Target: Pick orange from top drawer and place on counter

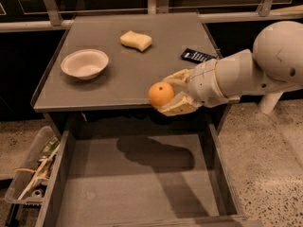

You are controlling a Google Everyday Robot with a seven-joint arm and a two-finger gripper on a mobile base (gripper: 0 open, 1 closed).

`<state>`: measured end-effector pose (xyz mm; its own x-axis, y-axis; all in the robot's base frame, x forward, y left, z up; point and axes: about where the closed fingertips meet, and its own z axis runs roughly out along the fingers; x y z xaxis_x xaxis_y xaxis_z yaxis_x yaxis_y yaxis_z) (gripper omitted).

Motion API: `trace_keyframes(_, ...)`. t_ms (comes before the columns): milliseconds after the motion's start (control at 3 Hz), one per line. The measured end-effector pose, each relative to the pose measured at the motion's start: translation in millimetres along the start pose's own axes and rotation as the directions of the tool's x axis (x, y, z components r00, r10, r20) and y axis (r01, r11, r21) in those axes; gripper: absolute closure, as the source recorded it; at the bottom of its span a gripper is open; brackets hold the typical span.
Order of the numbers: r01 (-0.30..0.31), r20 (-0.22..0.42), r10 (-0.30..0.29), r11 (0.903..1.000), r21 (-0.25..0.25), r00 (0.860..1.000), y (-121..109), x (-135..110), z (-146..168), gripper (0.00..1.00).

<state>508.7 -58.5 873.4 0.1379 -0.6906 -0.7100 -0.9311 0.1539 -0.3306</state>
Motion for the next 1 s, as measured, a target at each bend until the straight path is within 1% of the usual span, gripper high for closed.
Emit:
trace_keyframes(333,-0.027,-0.036,0.028,0.9989,0.039,0.999,-10.8,4.2,3.2,1.00)
trace_keyframes(667,-0.080,-0.069,0.090,0.9874,0.136,0.994,-49.0,14.3,7.5,1.00)
trace_keyframes(1000,-0.150,-0.078,0.169,0.9663,0.209,0.982,-92.8,27.7,18.2,1.00)
